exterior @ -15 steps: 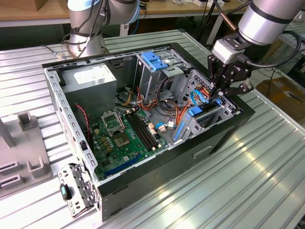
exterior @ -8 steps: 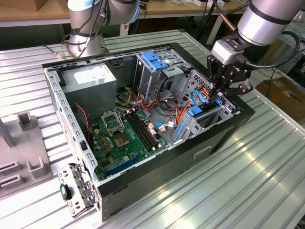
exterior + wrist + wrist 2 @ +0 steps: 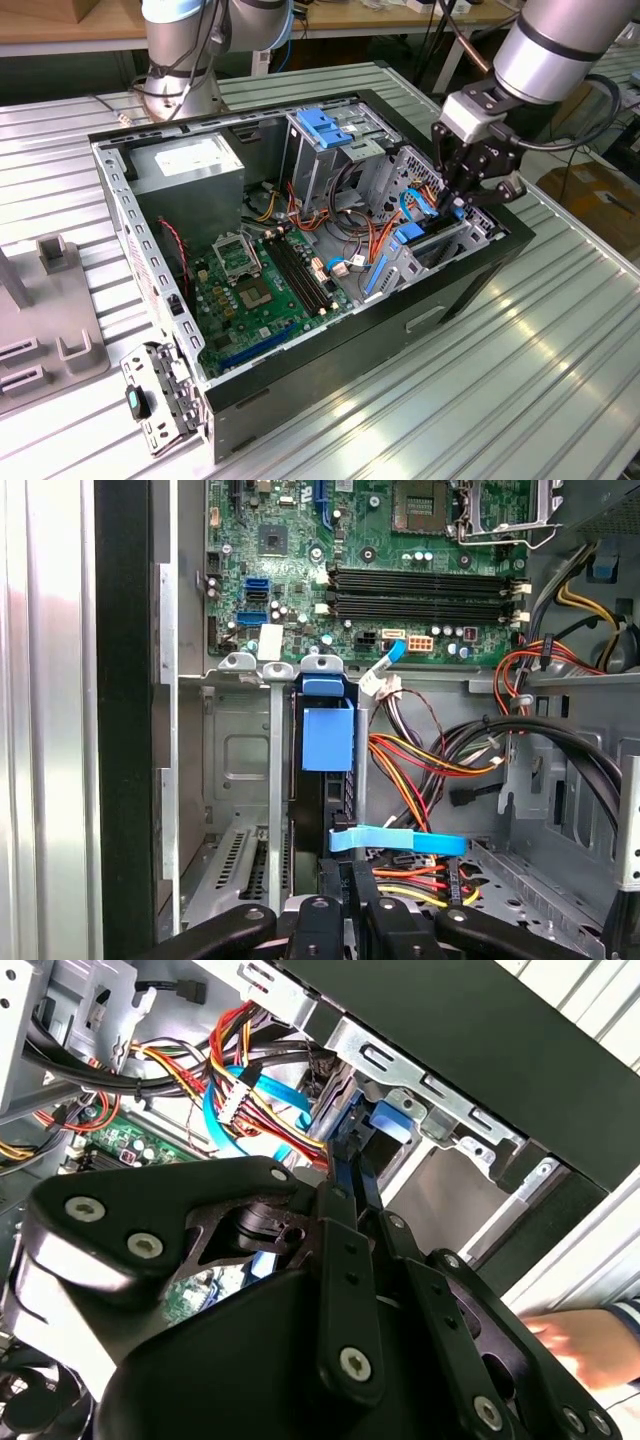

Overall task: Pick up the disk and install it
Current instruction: 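Insert the second disk wire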

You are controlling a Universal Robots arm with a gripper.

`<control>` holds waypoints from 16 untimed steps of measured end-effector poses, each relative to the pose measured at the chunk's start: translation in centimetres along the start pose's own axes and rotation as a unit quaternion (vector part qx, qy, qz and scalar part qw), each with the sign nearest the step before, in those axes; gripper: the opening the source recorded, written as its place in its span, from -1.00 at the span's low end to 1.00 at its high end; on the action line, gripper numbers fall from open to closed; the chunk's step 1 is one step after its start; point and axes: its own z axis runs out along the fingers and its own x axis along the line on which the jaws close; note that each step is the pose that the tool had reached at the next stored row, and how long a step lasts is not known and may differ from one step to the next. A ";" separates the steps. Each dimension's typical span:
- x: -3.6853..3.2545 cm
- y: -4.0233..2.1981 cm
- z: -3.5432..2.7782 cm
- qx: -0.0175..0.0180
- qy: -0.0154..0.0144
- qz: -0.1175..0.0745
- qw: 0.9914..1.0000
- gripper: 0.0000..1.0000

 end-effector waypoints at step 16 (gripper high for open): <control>0.04 0.04 0.64 -0.001 0.000 0.000 1.000 -0.67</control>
